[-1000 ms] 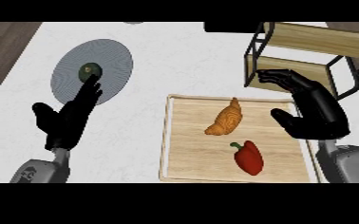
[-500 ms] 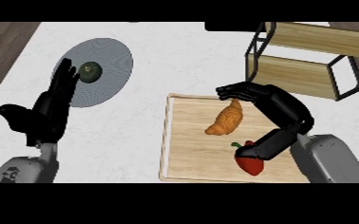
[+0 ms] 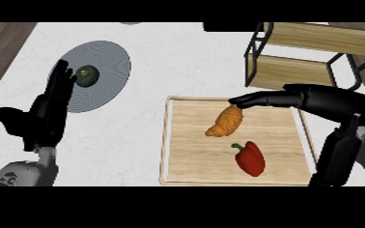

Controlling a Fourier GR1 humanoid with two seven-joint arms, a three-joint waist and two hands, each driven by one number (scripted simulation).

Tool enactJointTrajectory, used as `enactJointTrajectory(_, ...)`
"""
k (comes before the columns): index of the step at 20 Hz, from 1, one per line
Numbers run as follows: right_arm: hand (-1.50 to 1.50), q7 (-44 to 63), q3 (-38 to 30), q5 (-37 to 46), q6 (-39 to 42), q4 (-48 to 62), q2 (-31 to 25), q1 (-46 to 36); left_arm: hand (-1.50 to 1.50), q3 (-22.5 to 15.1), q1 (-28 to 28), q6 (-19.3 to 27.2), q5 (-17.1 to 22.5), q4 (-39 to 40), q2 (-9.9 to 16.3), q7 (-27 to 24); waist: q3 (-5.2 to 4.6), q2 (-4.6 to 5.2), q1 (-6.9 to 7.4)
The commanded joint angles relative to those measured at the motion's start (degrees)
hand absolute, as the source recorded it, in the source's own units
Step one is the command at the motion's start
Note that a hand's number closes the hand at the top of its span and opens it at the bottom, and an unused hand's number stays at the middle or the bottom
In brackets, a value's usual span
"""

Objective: Pick the bell pepper from the tray and place it in the tiered shelf

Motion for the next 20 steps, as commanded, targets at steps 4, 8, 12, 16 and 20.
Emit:
enactJointTrajectory(4,-1.50,5.37,3.54,17.05,0.76,-16.49,-4.82,-5.39,0.00,-0.15,0.97,1.37,-0.61,-2.00,-0.74,1.37,0.01,-0.46,-0.54)
enactJointTrajectory(8,-1.50,10.53,8.20,26.73,0.08,-25.02,-6.40,-2.14,0.00,0.55,4.35,-0.35,0.00,-3.99,0.41,0.24,0.03,-0.35,-0.60)
enactJointTrajectory(12,-1.50,18.79,11.28,29.40,0.11,-27.90,-2.59,-0.77,0.00,-0.77,3.10,1.35,-2.75,-2.40,-2.65,-0.61,-0.02,0.12,-0.44)
enactJointTrajectory(16,-1.50,17.25,19.47,45.57,-3.24,-28.78,1.37,3.80,0.00,0.06,-0.54,0.93,-2.69,-2.79,-2.28,3.15,0.04,0.25,-0.34)
enactJointTrajectory(20,-1.50,14.61,22.80,57.22,-4.72,-25.75,-0.41,3.10,0.00,1.60,3.26,-1.56,-1.25,-5.14,-0.77,2.11,0.07,0.21,0.25)
